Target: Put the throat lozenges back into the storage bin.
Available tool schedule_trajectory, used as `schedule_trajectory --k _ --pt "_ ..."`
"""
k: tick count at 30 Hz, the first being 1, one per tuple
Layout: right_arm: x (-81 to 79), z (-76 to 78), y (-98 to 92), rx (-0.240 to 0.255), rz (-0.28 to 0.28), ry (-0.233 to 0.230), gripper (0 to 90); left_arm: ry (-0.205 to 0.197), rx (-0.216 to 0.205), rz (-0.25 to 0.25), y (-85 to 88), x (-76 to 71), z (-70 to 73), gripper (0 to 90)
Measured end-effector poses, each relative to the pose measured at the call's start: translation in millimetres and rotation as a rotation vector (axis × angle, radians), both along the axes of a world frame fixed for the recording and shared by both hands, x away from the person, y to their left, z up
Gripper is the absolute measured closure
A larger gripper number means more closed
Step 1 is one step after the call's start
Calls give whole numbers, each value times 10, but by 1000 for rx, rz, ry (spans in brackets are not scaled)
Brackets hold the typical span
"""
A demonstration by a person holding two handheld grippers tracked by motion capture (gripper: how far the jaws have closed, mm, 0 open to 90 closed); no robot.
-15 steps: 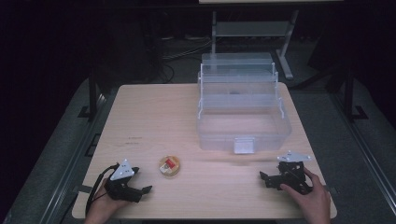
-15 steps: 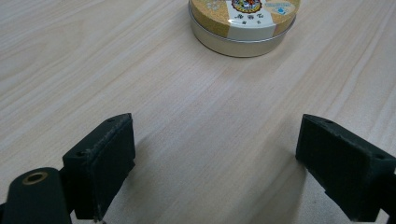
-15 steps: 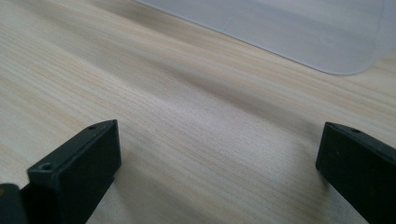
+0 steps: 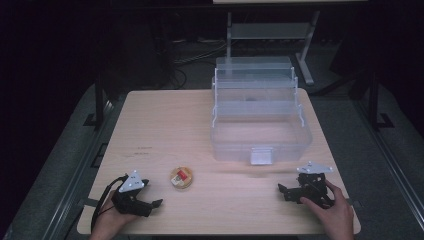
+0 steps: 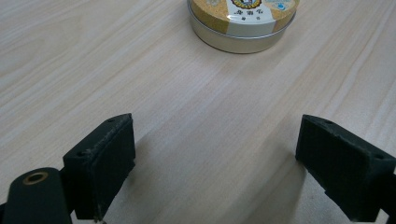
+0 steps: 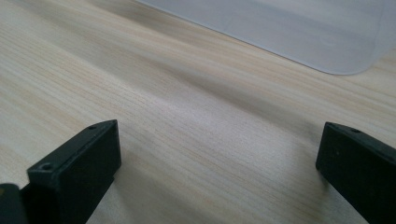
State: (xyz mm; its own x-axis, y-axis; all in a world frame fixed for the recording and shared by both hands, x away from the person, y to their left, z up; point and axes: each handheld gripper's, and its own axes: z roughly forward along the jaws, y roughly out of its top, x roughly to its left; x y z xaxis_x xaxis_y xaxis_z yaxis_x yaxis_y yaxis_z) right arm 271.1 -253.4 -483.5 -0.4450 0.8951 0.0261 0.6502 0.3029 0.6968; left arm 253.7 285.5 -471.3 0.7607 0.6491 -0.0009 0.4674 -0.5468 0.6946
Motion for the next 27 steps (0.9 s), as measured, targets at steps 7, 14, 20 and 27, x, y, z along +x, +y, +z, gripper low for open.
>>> schedule_trajectory --k 7,14,20,27 --pt "-1 1 1 1 -1 2 0 21 9 -6 16 4 35 117" --pt "-1 1 2 1 -2 2 0 37 14 -3 26 17 74 121" --pt "-1 1 2 2 -2 2 0 47 18 5 23 24 101 123" --pt "2 1 3 1 -1 1 0 54 42 -8 0 45 164 126"
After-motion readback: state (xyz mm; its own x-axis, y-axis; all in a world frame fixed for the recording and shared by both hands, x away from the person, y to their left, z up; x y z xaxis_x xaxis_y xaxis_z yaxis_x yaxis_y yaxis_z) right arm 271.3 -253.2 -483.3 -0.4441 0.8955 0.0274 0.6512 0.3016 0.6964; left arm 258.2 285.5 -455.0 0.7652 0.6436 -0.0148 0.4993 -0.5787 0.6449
